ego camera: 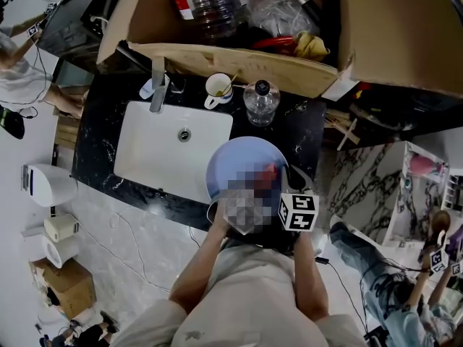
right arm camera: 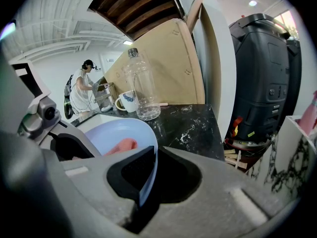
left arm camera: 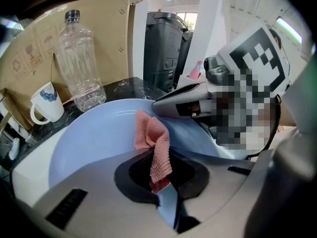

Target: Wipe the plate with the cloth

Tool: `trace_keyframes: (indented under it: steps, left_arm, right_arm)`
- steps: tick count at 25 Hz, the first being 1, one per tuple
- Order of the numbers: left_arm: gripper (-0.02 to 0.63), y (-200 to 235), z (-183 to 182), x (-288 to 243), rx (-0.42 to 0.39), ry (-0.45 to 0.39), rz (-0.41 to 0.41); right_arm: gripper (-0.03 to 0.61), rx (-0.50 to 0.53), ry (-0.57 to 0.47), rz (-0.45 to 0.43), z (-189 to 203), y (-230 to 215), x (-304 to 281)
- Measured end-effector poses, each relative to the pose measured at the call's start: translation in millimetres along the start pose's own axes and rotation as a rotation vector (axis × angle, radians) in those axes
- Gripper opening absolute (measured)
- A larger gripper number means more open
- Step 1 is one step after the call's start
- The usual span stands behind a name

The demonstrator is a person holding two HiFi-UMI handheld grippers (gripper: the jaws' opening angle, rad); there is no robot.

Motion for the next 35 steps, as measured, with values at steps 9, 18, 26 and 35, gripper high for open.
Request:
trace_keyframes:
  steps: [9, 18, 26, 35]
  left_arm:
    - [0.033, 15.7, -10.0, -1.3, 0.009, -0.076, -0.052]
    - [0.034, 29.8, -10.8, 3.5, 0.017, -0.079, -0.144]
    - [0.033, 34.4, -1.5, 11.4, 0.041, -0.011, -0.203]
    - [0.034, 32.9, 9.8, 20.5, 0.057, 0.014, -0.2]
  right_arm:
    - [0.032, -0.001, 0.003, -0.003, 0.4, -0.3, -0.3]
    - [0.032, -0.001, 0.004, -0.002, 0.4, -0.7, -0.6]
    - [0.034, 0.049, 0.016, -0.011, 2.7, 0.2, -0.2]
    - [0.049, 0.206, -0.021, 0.004, -0.3, 3.0, 16.9]
Point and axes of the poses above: the fingertips, and each gripper's own axes: x backward along the fingers, y to its left, z out of its underside, the point moved 6 cm from there along x, backward along the fingers, and after that the axes turned 14 degrees about z, right-handed, at the moved point
